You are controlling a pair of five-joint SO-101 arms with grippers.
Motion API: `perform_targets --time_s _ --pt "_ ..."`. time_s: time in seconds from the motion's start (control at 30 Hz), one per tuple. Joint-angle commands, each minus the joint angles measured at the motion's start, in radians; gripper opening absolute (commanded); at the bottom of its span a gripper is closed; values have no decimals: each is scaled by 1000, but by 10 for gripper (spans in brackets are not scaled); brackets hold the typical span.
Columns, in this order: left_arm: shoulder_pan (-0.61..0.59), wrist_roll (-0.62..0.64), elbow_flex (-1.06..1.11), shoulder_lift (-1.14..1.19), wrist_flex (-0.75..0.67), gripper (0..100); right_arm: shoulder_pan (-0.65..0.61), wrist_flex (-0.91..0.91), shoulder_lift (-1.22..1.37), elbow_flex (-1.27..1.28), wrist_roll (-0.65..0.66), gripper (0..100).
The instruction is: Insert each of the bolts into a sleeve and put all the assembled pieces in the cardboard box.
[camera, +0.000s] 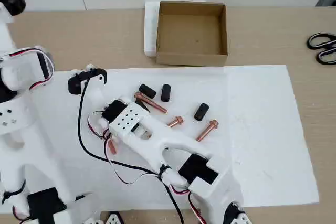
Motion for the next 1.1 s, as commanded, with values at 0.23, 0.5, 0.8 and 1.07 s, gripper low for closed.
perform_targets --time_s 0.23,0.5,0.8,1.07 --pt "-3 -3 -5 -35 15 141 18 53 -62 -77 46 92" --pt "-3 -3 -5 -35 11 141 193 101 -151 -74 60 91" --pt "-2 0 81 -35 9 141 507 286 -298 -135 72 91" --pt "48 -3 189 -40 -21 141 618 438 -303 -133 233 91"
